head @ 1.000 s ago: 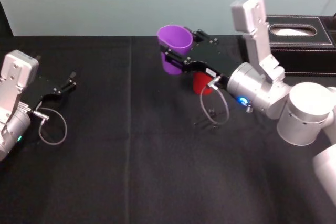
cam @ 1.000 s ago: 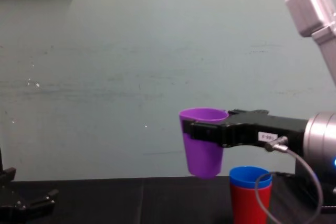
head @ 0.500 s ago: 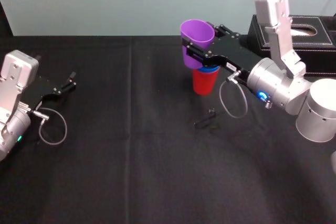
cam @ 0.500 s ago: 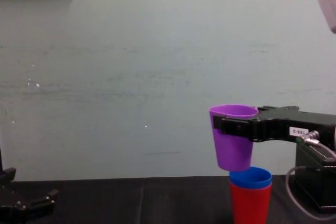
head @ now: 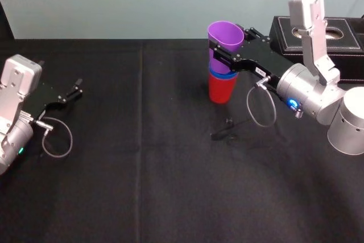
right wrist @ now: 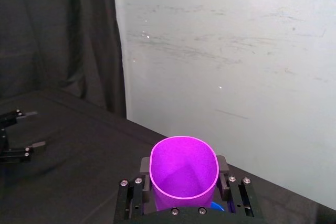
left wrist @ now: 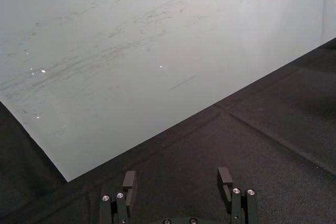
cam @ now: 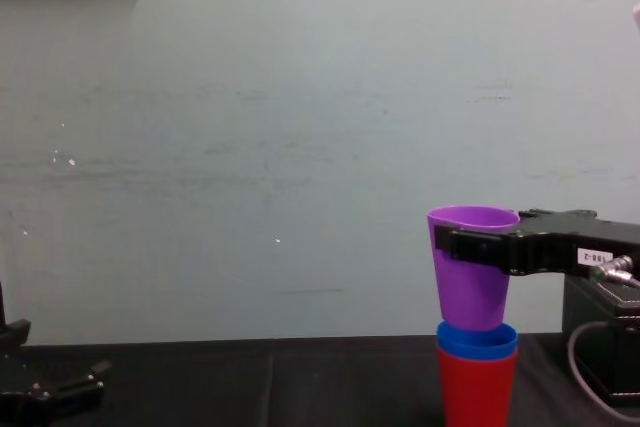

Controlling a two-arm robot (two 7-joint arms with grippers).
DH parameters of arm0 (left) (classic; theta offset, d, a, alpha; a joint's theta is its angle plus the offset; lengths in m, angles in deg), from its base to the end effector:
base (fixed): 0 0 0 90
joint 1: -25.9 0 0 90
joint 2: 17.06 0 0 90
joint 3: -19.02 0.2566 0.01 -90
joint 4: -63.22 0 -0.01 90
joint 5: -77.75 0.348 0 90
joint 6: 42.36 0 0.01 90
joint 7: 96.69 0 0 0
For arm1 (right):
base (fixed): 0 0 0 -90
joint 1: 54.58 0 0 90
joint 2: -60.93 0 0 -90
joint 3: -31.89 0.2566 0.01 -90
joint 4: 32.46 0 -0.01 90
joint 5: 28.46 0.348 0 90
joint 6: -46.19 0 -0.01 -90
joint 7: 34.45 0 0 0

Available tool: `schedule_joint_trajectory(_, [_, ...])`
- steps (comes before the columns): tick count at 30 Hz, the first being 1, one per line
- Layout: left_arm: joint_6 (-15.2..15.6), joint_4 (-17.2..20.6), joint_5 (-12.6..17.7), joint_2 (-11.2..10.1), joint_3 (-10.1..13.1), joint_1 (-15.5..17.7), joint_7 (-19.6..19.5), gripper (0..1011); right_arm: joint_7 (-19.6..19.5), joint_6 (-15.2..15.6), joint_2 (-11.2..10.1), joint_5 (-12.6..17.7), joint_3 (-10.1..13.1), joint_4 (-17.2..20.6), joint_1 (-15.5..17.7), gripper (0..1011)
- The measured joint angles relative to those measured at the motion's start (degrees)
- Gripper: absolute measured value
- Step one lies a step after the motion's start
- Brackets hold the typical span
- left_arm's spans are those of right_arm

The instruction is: Stack the three plastic cups sequentially using one hand.

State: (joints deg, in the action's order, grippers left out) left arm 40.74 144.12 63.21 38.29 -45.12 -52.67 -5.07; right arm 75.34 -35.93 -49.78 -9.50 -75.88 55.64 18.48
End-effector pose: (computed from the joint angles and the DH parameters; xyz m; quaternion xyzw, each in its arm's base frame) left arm 0.3897 0.0534 -0.2828 0.1416 -0.1325 0.5799 0.7912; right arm 0.4223 0.0063 -0.1865 -0.0327 -0.0357 -0.4608 0.8862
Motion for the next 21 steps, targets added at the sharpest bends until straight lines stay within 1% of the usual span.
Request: schedule_joint_trajectory(21, [0.00, 0.00, 0.00, 0.00, 0.00, 0.00, 0.00, 1005, -0.02, -1.44, 0.68, 0.31, 0.11, -3.64, -1.12, 722])
